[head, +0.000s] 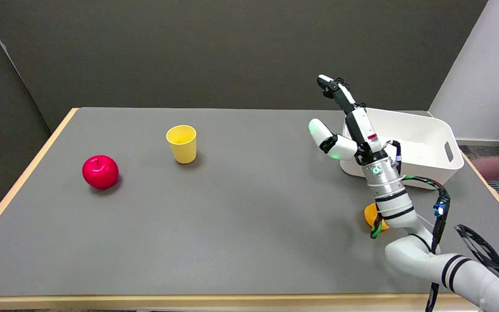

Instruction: Pick up the cup.

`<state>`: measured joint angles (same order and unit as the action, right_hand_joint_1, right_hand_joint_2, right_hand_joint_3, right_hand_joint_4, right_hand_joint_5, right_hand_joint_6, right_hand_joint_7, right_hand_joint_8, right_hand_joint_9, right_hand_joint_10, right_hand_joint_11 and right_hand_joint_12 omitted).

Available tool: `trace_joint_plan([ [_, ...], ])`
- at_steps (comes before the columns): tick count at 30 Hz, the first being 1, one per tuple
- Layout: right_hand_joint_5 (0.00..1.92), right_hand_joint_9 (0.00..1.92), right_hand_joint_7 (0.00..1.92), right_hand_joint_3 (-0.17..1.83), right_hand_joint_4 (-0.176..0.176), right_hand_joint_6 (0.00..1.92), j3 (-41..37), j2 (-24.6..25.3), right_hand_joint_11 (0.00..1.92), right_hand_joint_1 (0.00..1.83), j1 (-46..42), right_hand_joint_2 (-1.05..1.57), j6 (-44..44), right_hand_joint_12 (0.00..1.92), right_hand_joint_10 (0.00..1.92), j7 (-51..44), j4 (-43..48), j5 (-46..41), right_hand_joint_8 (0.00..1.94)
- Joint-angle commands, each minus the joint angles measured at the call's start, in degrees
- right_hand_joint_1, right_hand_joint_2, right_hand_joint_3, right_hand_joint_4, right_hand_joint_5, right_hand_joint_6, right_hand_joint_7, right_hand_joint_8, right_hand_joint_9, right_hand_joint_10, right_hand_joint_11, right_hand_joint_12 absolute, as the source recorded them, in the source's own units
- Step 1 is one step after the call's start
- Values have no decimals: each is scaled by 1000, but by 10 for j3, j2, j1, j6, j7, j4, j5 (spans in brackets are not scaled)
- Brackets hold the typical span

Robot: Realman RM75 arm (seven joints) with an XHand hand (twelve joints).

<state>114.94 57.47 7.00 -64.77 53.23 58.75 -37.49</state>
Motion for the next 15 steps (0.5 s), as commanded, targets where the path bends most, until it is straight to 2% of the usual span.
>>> trace_joint_plan([
  [1, 164, 40, 117, 884, -116, 381, 8, -3, -1, 538, -7, 709, 1, 783, 545, -16, 17, 2, 246],
  [8, 162, 28, 97, 866, -117, 371, 26, -5, -1, 535, 4, 709, 43, 751, 537, -16, 49, 29, 240],
  [10, 118, 11, 79, 980, -119, 442, 30, -4, -1, 533, 13, 649, 76, 753, 516, -16, 60, 46, 250],
  [15, 75, -1, 21, 901, -128, 374, 58, 19, -1, 504, 61, 645, 178, 553, 298, -16, 65, 73, 160],
])
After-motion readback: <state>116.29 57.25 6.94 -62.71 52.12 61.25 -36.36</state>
